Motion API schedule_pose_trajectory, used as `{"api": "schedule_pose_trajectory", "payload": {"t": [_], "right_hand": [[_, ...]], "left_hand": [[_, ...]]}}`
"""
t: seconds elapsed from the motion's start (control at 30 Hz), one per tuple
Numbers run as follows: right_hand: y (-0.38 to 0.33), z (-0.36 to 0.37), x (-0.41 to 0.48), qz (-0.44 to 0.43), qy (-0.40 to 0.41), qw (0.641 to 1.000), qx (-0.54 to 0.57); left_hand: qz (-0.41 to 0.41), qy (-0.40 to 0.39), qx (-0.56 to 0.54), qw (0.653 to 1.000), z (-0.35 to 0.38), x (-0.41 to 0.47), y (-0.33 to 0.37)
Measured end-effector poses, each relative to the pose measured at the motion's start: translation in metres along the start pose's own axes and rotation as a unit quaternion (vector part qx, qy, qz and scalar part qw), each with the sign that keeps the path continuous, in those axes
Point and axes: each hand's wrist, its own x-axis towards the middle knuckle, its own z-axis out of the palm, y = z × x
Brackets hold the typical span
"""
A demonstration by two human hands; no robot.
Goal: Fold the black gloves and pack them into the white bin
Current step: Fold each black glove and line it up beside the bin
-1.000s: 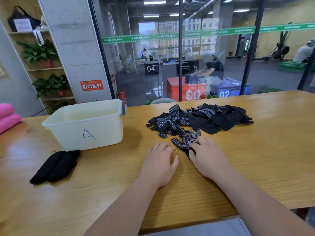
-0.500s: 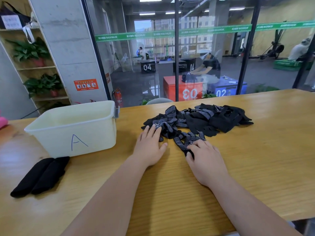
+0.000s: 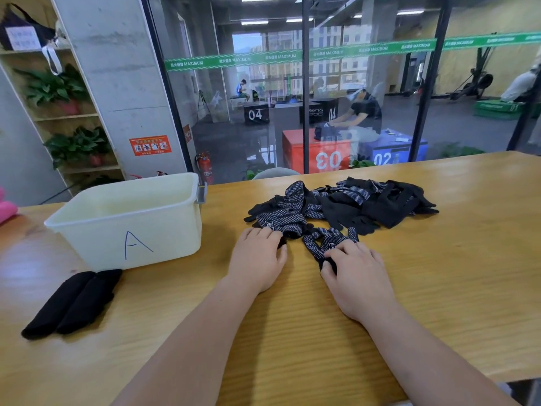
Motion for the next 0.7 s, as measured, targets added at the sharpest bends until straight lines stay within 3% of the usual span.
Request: {"api": "schedule_pose_trajectory", "payload": {"t": [0.33,0.53,0.6,0.7], "right_hand": [[-0.001,0.0,0.001,0.002,-0.008,1.0,-0.006],[0.0,0.0,0.0,0.001,-0.003,1.0,-0.01],[0.001,0.0,0.0,-0.001,-0.005,1.0,-0.007],[0.001,0.001,0.001,-0.009,-0.006,1.0,0.002]], "left_hand": [[-0.072,-0.039,0.096,0.992,-0.013,-0.022,-0.032],[-0.192,-0.101,0.076,0.973,-0.01,-0.024,-0.051],[-0.191,-0.067,0.048,0.978,-0.009,-0.024,-0.048],[-0.116,-0.015,-0.012,0.993,-0.009,-0.017,-0.032]]}}
